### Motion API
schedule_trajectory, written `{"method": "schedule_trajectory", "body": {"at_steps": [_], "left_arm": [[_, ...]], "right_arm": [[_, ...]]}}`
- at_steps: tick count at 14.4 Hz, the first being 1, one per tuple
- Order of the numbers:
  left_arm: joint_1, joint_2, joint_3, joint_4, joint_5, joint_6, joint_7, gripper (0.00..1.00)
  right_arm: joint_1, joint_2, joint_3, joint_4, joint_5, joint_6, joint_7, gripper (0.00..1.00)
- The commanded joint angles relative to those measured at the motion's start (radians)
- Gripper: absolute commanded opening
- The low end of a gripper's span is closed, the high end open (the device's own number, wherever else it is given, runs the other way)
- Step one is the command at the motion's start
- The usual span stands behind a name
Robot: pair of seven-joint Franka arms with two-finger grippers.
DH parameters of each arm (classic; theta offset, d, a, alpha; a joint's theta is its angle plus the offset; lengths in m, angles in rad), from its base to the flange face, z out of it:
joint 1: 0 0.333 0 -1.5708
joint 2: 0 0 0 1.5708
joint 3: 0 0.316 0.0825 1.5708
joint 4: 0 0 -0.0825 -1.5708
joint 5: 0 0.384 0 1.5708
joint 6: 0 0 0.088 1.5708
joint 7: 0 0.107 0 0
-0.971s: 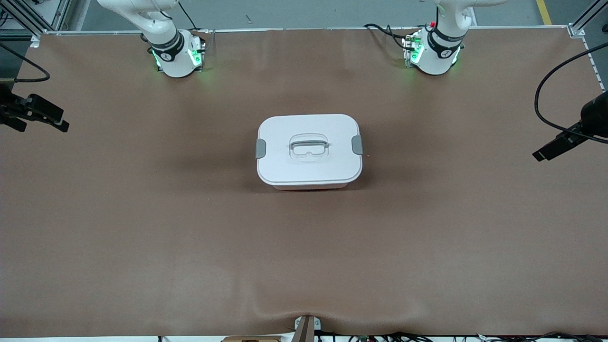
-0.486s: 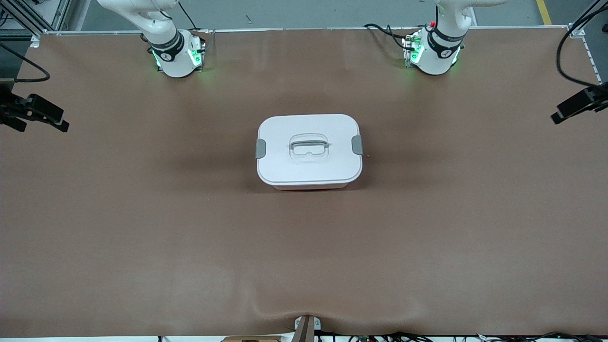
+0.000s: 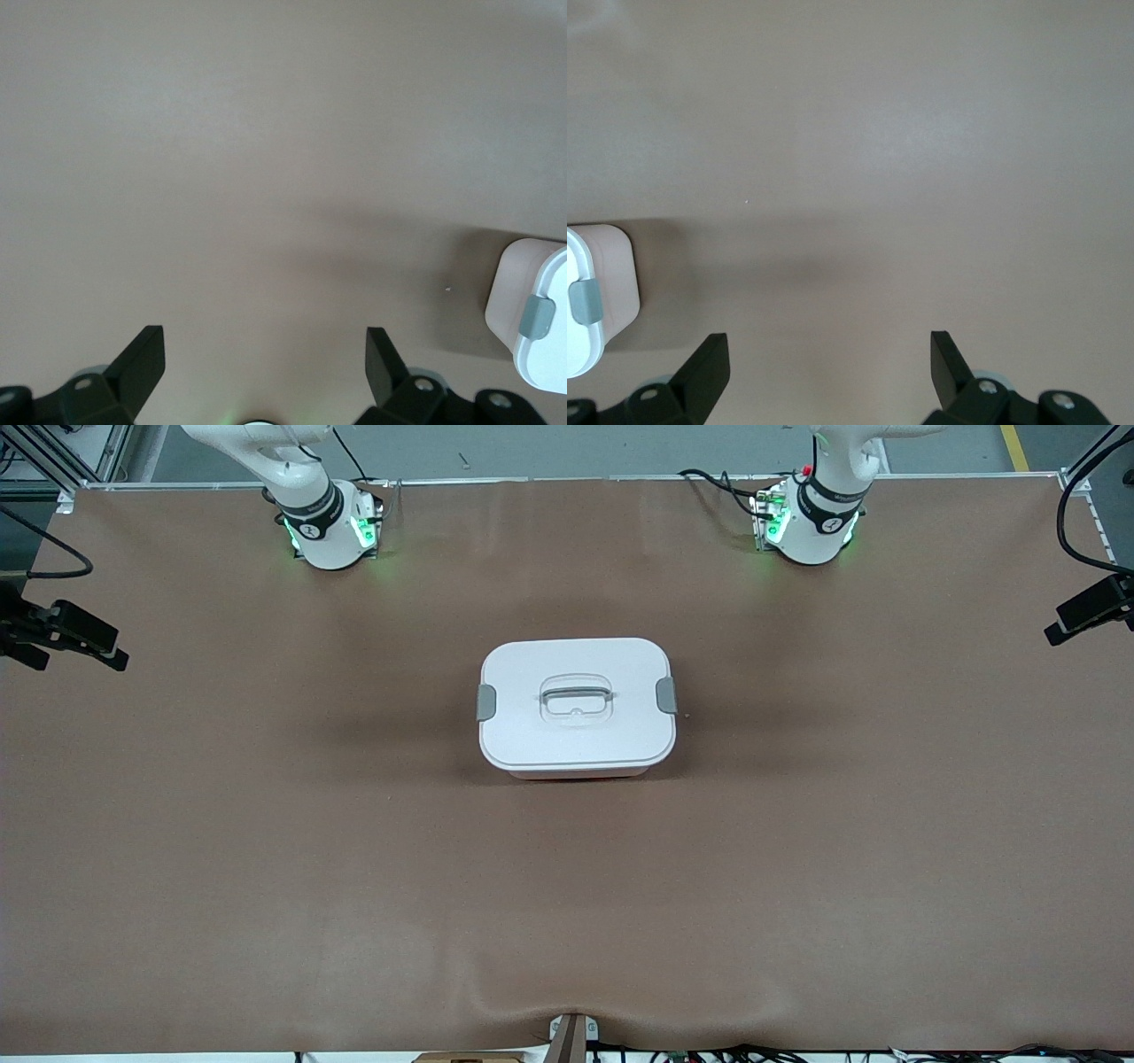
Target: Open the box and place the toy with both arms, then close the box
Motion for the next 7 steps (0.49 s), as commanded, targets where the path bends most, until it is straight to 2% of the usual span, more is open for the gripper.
{"method": "schedule_trajectory", "body": {"at_steps": [1,7], "left_arm": [[-0.004,-0.02,-0.005,-0.012,0.007,-0.006,0.026,1.0],[-0.012,-0.014,-0.025,-0.012,0.013,-0.006,0.029,1.0]], "right_arm": [[0.002,0.007,0.002,0.019,-0.01,-0.015,0.012,1.0],[0.003,0.008,0.002,0.019,-0.004,-0.008,0.012,1.0]]}}
